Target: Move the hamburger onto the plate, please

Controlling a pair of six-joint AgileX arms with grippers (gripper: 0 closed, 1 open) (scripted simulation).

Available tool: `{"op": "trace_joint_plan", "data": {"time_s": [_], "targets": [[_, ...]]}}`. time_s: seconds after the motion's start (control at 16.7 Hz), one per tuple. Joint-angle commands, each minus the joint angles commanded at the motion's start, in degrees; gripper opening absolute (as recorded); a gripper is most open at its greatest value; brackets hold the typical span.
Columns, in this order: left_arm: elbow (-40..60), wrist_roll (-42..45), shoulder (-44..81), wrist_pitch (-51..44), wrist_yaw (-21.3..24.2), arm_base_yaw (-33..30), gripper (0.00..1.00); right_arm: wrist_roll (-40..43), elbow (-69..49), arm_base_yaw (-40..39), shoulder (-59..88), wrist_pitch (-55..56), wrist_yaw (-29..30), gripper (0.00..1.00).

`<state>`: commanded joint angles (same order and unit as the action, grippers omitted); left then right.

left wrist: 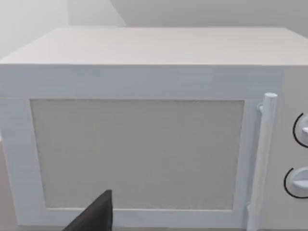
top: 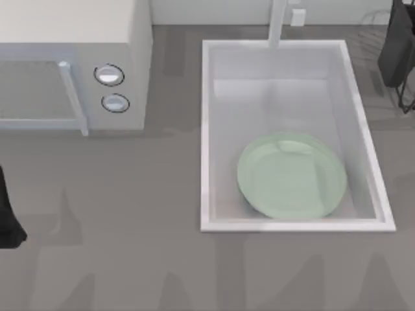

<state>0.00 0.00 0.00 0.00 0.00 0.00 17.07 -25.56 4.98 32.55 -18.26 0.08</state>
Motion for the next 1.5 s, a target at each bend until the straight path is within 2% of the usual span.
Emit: {"op": "trace_joint_plan", "data": {"time_s": [0.48, 0.84, 1.08, 1.5], "targets": [[0.0, 0.0, 0.0, 0.0, 0.0, 0.0, 1.00, 22.1, -31.7, 6.3, 47.3, -24.2, 0.4, 1.00], [0.0, 0.0, 0.0, 0.0, 0.0, 0.0, 1.00, 34.5, -50.4, 9.8, 71.9, -37.4, 0.2, 1.00], [0.0, 0.0, 0.0, 0.0, 0.0, 0.0, 1.00, 38.6, -56.7, 10.9, 79.9, -41.5, 0.0, 1.00], [0.0, 0.0, 0.0, 0.0, 0.0, 0.0, 1.00, 38.8, -57.0, 10.7, 80.4, -41.5, 0.0, 1.00]]}}
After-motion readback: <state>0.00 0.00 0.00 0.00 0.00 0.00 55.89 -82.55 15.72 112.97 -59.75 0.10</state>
